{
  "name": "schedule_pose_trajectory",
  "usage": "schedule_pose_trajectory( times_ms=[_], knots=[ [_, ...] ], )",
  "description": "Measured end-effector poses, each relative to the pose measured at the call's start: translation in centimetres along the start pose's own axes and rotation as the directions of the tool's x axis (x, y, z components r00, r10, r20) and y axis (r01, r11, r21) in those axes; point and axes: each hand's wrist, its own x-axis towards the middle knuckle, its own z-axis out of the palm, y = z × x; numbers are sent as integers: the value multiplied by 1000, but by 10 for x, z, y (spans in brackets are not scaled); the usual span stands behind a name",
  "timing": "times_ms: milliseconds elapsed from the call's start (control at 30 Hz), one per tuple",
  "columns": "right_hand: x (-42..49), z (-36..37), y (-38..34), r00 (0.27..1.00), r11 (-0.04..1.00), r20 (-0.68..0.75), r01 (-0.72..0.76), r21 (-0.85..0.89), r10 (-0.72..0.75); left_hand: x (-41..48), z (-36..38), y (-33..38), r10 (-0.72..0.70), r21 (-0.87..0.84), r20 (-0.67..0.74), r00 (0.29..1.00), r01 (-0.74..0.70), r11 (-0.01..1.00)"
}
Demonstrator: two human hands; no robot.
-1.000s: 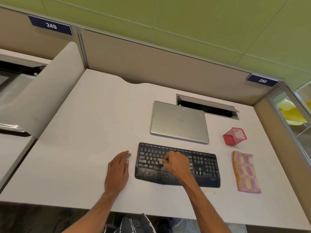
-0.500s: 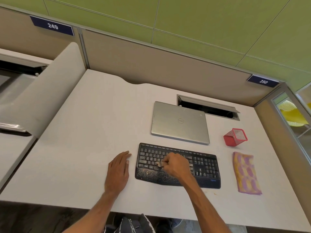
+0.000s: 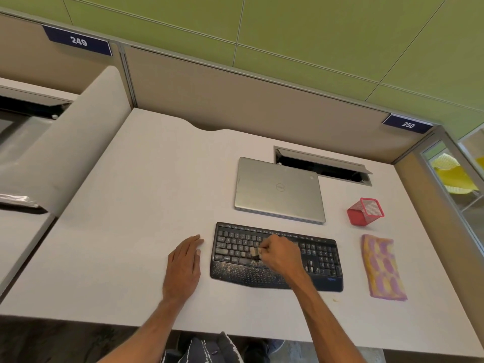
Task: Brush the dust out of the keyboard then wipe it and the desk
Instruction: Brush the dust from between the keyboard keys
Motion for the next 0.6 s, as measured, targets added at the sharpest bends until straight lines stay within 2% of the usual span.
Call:
schedule_pose_trajectory(
  times_ms=[167, 333, 500, 600],
  knots=[
    [1, 6, 3, 993, 998, 112, -44, 37, 39, 0, 1, -2, 0, 4, 3, 1000, 0, 1000],
    [2, -1, 0, 997, 997, -48, -62, 44, 64, 0, 1, -2, -3, 11, 9, 1000, 3, 1000],
    [3, 9, -3, 989, 997, 129, -77, -12, 78, 0, 1, -2, -1, 4, 9, 1000, 1, 1000],
    [7, 1, -4, 990, 998, 122, -66, 9, 64, 0, 1, -2, -6, 0, 4, 1000, 6, 1000]
  ],
)
